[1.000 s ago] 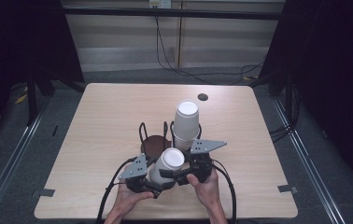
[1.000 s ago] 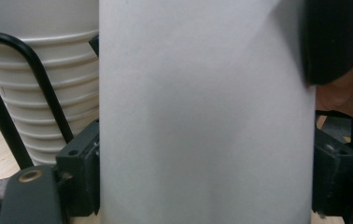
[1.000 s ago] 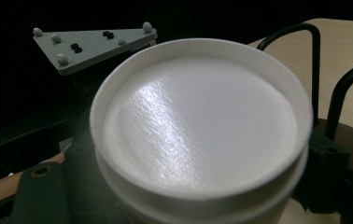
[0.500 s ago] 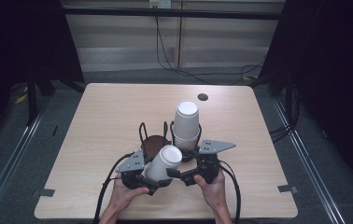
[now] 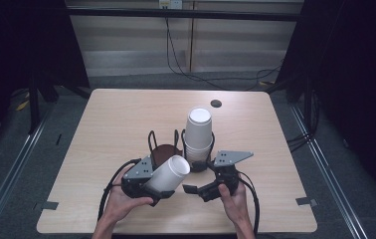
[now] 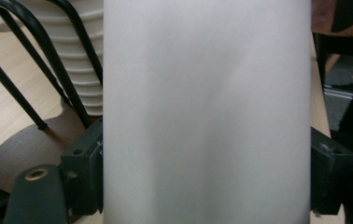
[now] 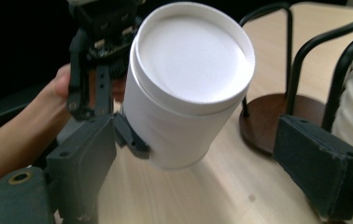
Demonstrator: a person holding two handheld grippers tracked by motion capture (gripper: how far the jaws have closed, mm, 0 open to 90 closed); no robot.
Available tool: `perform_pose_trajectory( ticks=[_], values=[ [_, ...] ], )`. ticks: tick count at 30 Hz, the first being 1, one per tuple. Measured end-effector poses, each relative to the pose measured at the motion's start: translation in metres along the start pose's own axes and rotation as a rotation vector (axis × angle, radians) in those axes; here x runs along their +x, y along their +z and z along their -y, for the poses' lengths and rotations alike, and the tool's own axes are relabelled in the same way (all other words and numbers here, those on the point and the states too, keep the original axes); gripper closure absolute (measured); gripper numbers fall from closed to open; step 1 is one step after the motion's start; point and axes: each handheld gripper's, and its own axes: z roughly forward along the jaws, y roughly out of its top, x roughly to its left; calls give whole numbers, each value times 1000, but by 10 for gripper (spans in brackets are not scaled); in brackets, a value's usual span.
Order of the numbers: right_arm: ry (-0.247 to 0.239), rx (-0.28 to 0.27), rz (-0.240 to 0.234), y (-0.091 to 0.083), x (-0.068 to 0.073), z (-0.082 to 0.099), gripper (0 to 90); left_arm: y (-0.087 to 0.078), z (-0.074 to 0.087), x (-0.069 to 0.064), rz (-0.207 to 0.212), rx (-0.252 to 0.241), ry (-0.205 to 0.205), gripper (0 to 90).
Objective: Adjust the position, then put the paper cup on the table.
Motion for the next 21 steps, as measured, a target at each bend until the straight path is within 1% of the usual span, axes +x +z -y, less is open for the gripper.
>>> perform_pose_trajectory(
  ticks=[1,2,3,5,6,9,10,11,14,15,17,18,20,21],
  values=[
    [3,32,-11,1,-1,-1,135,0,-1,0,-6,27,9,196],
    [-4,58,-6,2,-1,-1,136,-1,-1,-1,-6,45,11,196],
    [-13,81,6,2,-1,-1,136,-1,-2,0,2,52,19,196],
    [-17,110,14,4,-2,-1,137,0,-4,-1,28,56,20,196],
    [-23,122,17,4,-3,0,137,0,-5,-2,24,68,27,197],
    [-25,137,20,5,-3,0,138,4,-10,-4,16,132,57,197],
    [-31,146,25,5,-3,-1,138,5,-12,-4,18,142,68,197],
    [-34,153,25,5,-2,-1,138,5,-13,-4,21,138,63,197],
    [-48,168,20,5,-1,-4,138,5,-15,-2,29,155,63,197],
    [-50,175,20,5,-1,-4,138,6,-15,-1,34,168,61,197],
    [-42,184,6,4,-2,-5,138,7,-16,1,34,201,72,197],
    [-45,182,4,4,-2,-6,136,7,-17,1,39,207,76,197],
    [-51,203,6,3,-3,-7,135,5,-17,2,52,204,69,197],
    [-54,207,6,2,-3,-7,134,5,-18,2,53,213,73,197]
  ],
)
